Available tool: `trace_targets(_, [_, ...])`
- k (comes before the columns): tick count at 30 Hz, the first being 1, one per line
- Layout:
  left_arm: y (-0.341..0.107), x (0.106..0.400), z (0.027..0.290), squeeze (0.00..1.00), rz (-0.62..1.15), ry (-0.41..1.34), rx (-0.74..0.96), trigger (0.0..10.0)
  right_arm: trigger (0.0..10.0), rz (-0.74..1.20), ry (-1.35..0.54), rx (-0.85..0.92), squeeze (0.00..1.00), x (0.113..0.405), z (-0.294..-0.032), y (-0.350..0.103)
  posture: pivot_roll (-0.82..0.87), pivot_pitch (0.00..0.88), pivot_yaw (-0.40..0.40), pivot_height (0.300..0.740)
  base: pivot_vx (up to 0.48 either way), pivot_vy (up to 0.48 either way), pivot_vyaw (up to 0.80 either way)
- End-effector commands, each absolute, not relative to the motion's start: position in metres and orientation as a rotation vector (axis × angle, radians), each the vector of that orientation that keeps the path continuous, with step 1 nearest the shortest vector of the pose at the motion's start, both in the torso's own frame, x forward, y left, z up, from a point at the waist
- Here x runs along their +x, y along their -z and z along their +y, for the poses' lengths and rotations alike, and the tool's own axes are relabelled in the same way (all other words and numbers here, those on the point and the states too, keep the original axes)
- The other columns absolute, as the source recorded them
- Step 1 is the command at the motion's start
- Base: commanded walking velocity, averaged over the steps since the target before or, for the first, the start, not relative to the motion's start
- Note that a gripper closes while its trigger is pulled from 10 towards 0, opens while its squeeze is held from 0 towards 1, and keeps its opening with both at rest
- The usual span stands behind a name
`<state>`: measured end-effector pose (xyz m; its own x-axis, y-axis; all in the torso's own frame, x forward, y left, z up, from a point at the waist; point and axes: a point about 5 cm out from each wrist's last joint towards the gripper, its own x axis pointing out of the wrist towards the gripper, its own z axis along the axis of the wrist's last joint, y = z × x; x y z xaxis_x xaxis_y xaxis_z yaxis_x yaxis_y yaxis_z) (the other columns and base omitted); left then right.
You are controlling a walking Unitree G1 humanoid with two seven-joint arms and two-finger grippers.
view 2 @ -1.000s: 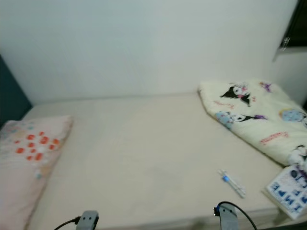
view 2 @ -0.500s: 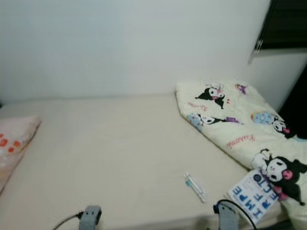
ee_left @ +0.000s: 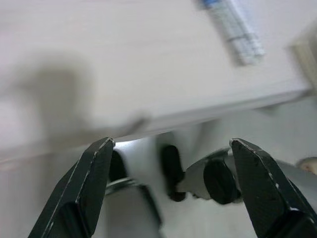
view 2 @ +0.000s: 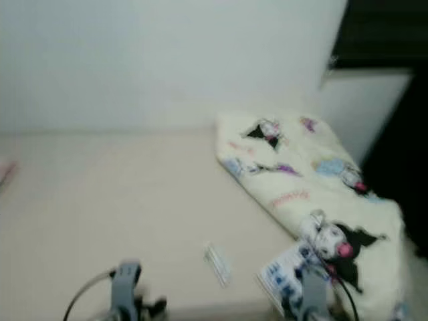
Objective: Clean up the room
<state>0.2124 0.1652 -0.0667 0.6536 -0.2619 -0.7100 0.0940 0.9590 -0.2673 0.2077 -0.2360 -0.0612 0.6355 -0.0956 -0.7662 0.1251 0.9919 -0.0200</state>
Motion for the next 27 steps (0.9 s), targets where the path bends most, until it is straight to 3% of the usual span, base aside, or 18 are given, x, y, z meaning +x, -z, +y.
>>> trace_targets(1, [0.064,0.216,0.165,0.00,0.820,0.202,-0.226,10.0,10.0,0.850,0.119,0.028,0.00,0.212,-0.237,0.058,-0.13,0.000,-0.011,0.739,0.000,-0.480,0.00])
trace_targets(12, [0.045,0.244,0.157,0.00,0.706,0.227,-0.252,10.0,10.0,0.736,0.092,0.018,0.00,0.239,-0.237,0.039,-0.13,0.000,-0.011,0.739,0.000,-0.480,0.00])
trace_targets(27, [0.010,0.288,0.155,0.00,0.532,0.106,-0.117,10.0,10.0,0.602,0.034,0.085,0.00,0.265,-0.232,0.018,-0.14,0.000,-0.004,0.739,0.000,0.000,0.00])
